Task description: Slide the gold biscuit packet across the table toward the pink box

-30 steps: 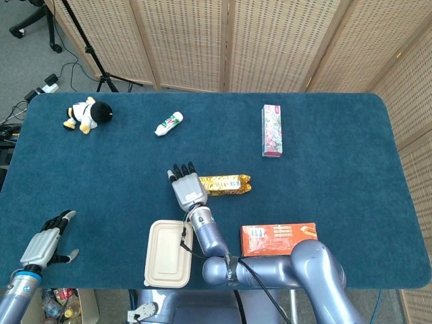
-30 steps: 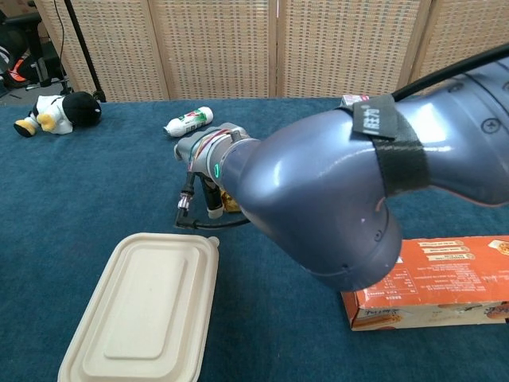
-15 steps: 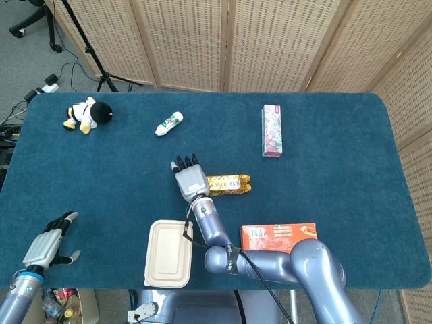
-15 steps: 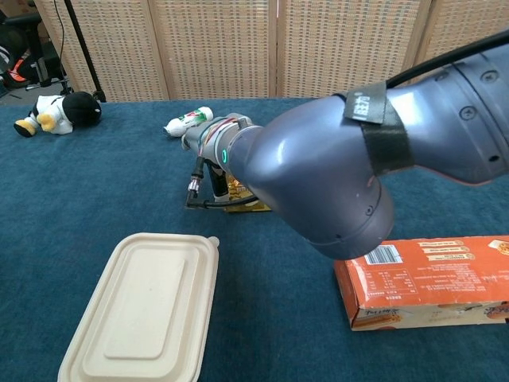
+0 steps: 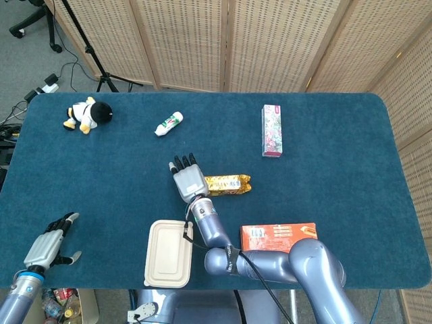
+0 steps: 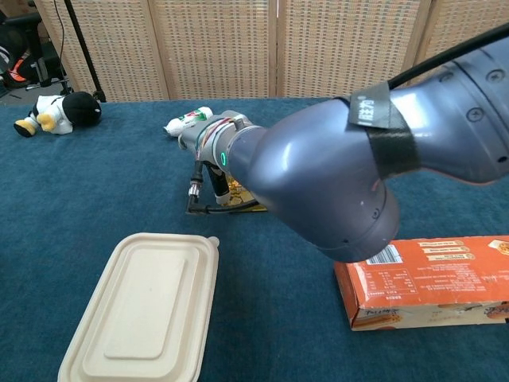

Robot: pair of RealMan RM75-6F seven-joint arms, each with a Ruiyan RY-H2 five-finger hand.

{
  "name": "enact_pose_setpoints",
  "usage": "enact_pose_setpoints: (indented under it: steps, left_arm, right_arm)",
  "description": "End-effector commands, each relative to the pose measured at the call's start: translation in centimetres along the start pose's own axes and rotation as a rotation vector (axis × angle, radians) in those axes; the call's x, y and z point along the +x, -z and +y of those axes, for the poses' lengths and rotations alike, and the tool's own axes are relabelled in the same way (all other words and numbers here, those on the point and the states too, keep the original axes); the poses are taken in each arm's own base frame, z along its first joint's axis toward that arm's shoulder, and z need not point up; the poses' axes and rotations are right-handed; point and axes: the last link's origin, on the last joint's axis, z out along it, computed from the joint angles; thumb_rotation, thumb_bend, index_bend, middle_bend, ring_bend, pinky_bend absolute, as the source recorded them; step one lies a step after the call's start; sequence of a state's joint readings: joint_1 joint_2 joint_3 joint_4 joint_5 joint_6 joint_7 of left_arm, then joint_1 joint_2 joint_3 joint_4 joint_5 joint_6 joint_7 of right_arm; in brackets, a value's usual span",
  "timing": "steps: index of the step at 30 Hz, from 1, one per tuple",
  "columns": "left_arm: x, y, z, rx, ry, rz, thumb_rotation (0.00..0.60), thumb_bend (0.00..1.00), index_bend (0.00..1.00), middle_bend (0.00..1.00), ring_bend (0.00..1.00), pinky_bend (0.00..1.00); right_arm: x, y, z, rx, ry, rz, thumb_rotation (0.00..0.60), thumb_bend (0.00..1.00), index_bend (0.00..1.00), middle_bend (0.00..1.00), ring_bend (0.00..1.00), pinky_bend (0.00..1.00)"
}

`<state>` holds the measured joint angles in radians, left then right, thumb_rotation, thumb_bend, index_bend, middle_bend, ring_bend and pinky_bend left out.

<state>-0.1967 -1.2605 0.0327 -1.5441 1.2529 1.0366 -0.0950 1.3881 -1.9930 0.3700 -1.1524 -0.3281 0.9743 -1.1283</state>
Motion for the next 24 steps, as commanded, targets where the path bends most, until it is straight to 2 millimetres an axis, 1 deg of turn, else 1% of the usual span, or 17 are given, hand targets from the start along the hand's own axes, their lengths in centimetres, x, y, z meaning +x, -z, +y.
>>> enact_pose_setpoints:
  steps: [1,4,7,12,15,20,24]
  left_arm:
    - [0.0,0.0,0.1,-0.002,0.002,0.0,0.6,0.3,0.0,0.0,0.0,0.0]
    - [-0.1,0.0,0.1,-0.005,0.002,-0.002,0.6,0.3,0.0,0.0,0.0,0.0]
    - [-0.1,0.1,0.1,-0.007,0.006,-0.004,0.6,0.3,0.0,0.0,0.0,0.0]
    - [-0.1,0.0,0.0,-0.004,0.016,-0.004,0.6,0.3,0.0,0.0,0.0,0.0]
    - [-0.1,0.0,0.1,-0.007,0.017,-0.006,0.6,0.3,0.0,0.0,0.0,0.0]
    - [-0.1,0.1,0.1,-0.007,0.024,-0.005,0.6,0.3,0.0,0.0,0.0,0.0]
    - [-0.1,0.0,0.1,-0.006,0.027,-0.008,0.6,0.3,0.0,0.0,0.0,0.0]
  right_arm:
    - [-0.3,0.6,0.1,0.027,0.103,0.013,0.6,0.26,0.05,0.0,0.0,0.0]
    - [-0.5,1.5,0.0,0.065,0.184,0.035,0.6,0.26,0.05,0.0,0.0,0.0]
    - [-0.6,2.3,-0.4,0.103,0.216,0.054,0.6,0.26,0.05,0.0,0.0,0.0]
    - [-0.5,3.5,-1.4,0.18,0.303,0.088,0.6,0.26,0.06,0.0,0.0,0.0]
    - [-0.5,4.1,-2.2,0.212,0.311,0.099,0.6,0.26,0.06,0.0,0.0,0.0]
    - [-1.1,4.2,-3.0,0.229,0.309,0.09,0.6,0.26,0.06,0.0,0.0,0.0]
    - [-1.6,3.9,-3.0,0.224,0.312,0.078,0.6,0.26,0.06,0.0,0.0,0.0]
